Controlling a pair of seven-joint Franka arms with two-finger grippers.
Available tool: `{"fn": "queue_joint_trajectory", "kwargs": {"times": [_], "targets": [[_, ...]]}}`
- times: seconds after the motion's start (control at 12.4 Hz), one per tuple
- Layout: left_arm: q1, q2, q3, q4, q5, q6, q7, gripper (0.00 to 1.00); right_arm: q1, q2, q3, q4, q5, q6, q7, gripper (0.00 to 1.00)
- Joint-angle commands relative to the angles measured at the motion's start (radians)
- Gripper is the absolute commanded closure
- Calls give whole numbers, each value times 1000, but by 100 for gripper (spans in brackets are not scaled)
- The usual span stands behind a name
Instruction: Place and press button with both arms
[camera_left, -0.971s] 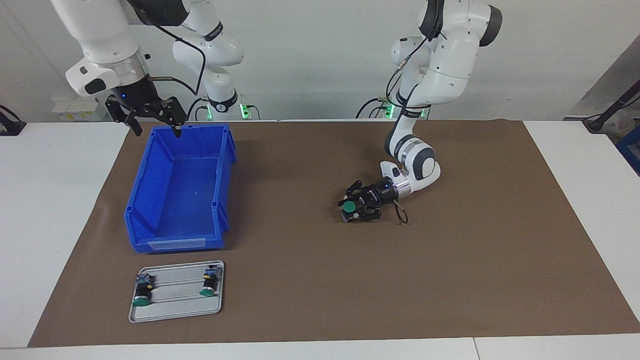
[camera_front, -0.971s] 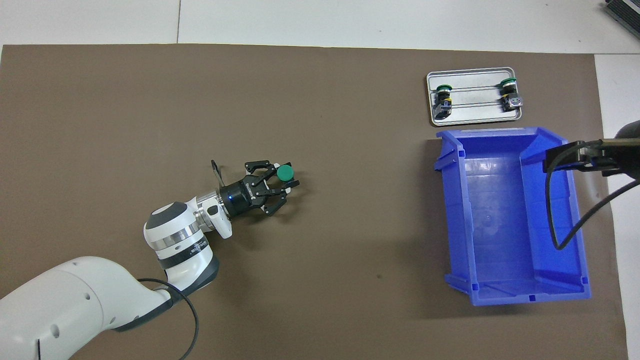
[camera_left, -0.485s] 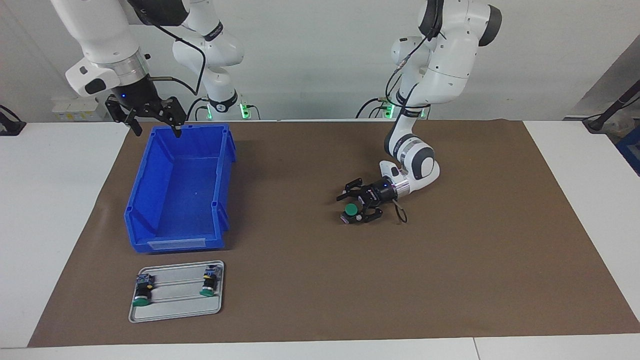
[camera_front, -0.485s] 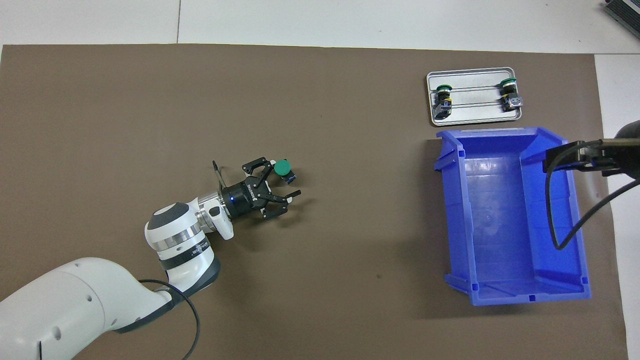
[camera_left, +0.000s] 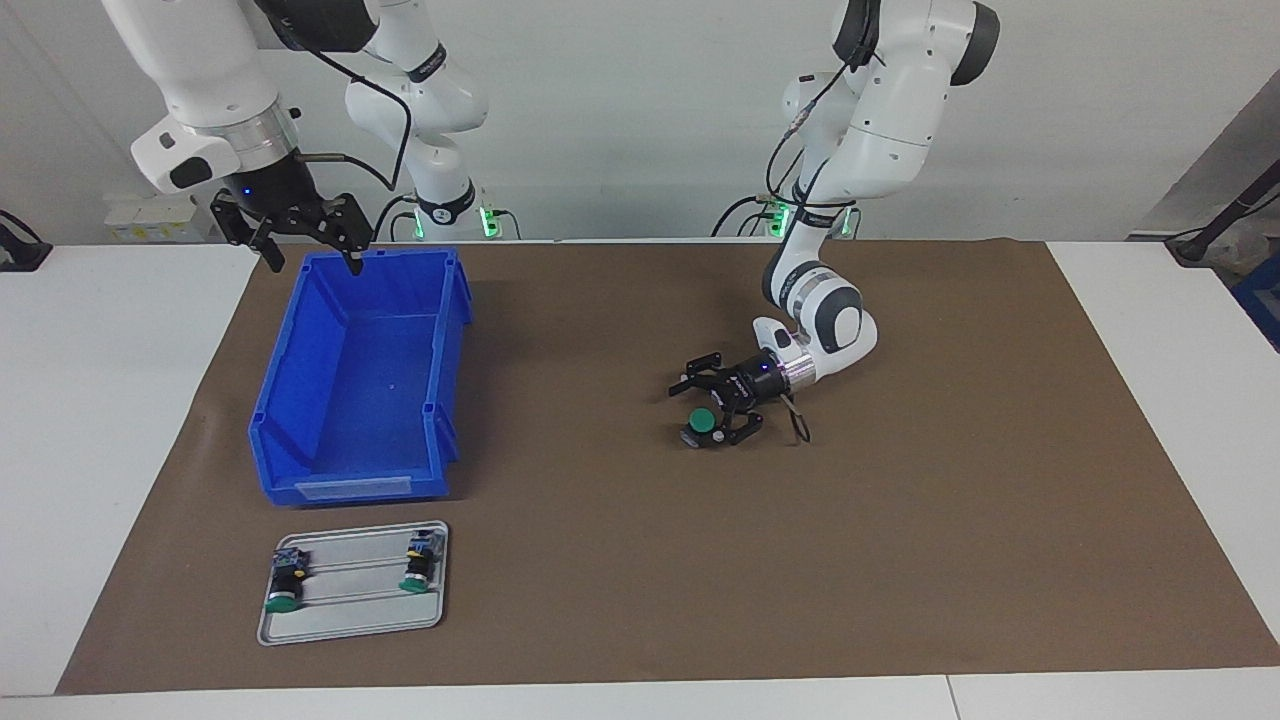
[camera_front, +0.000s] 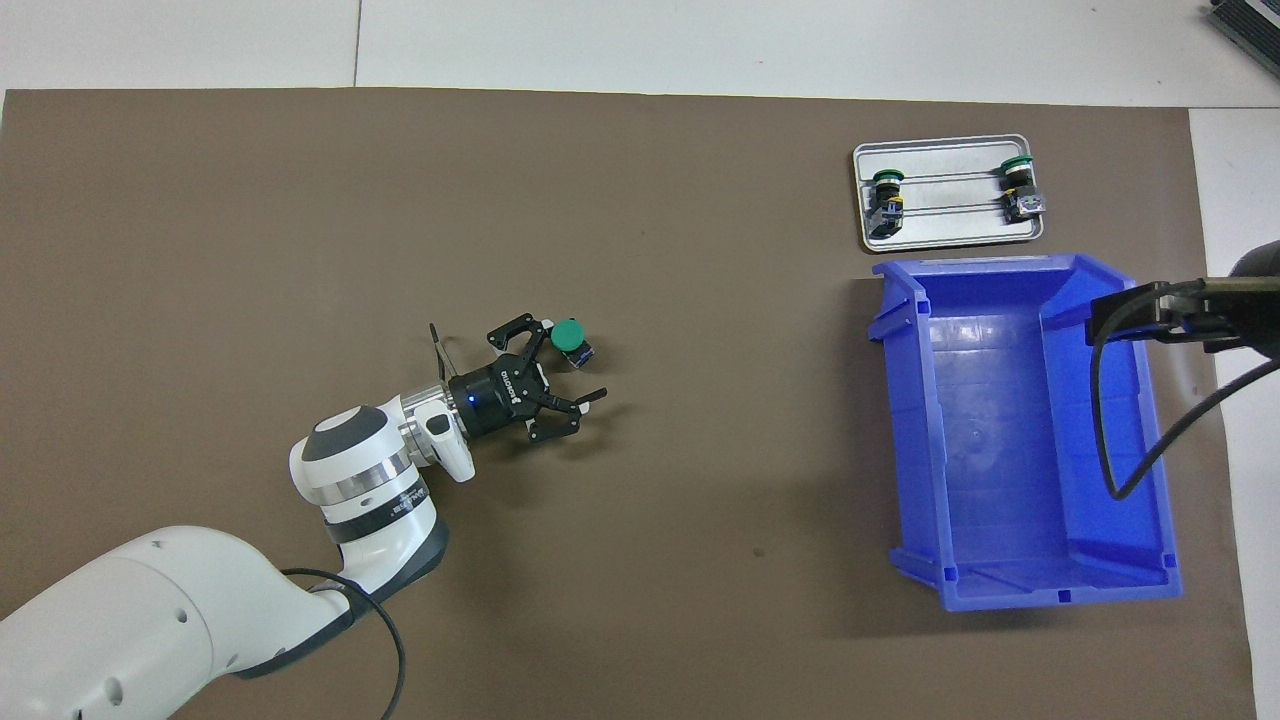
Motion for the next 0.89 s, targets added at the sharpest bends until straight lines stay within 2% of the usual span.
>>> {"fn": "queue_joint_trajectory", "kwargs": {"times": [0.0, 0.4, 0.49, 0.81], "targets": [[-27, -4, 1, -44, -6, 50, 154, 1, -7, -24, 5, -24, 18, -1, 10, 0], [-33, -24, 1, -47, -6, 50, 152, 2, -7, -24, 5, -24, 18, -1, 10, 0], [-27, -30, 1, -47, -6, 50, 152, 5, -7, -24, 5, -23, 18, -1, 10, 0], [-30, -74, -1, -49, -6, 53, 146, 5, -7, -24, 3, -24, 18, -1, 10, 0]]}}
